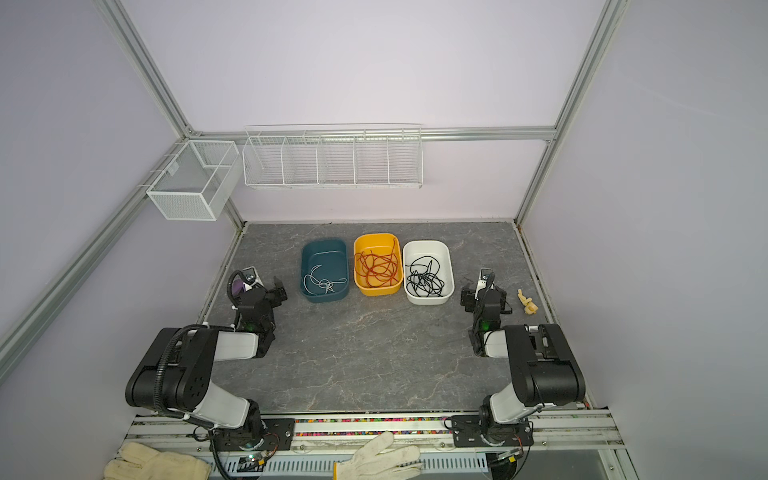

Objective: Untangle the cables

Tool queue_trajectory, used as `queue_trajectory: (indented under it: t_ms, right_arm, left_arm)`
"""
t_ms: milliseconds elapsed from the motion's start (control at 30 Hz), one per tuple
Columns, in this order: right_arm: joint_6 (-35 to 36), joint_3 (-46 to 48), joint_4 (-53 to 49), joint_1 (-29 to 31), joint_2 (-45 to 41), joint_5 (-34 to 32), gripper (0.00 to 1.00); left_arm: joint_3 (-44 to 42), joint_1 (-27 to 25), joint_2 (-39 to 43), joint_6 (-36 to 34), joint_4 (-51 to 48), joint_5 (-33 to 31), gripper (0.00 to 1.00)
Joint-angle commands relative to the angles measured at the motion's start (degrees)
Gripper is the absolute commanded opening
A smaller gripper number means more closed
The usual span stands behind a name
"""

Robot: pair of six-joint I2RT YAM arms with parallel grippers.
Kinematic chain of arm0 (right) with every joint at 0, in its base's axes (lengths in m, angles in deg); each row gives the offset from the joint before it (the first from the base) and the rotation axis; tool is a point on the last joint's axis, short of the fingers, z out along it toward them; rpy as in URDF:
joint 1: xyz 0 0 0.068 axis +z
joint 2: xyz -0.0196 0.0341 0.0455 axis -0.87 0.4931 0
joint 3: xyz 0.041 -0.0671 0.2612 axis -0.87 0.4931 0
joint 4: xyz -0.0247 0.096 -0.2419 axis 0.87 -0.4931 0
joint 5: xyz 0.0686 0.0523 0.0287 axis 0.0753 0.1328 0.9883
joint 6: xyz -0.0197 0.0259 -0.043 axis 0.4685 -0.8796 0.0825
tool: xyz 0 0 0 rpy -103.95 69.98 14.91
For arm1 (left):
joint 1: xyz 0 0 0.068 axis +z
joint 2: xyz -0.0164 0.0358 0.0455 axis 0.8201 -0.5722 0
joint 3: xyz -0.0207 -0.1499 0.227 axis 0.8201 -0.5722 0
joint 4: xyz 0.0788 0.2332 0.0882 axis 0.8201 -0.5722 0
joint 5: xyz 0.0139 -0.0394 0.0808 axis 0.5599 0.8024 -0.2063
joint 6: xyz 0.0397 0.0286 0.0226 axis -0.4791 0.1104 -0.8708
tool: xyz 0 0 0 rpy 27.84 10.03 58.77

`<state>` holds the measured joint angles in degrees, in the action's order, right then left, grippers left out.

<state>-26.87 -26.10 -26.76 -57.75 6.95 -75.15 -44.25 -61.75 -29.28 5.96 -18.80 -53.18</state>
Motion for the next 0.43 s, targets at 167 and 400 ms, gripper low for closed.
queue_trajectory:
  t_ms: [167, 400]
  right_arm:
    - [0.54, -0.36, 0.94, -0.19, -0.66, 0.78, 0.89]
    - [0.27, -0.34, 0.56, -0.34, -0.83, 1.26, 0.89]
  left_arm:
    - [0.08, 0.15, -0.71, 0.12, 1.65, 0.28, 0.99]
    - [0.04, 0.15, -0.72, 0.09, 1.61, 0.29, 0.99]
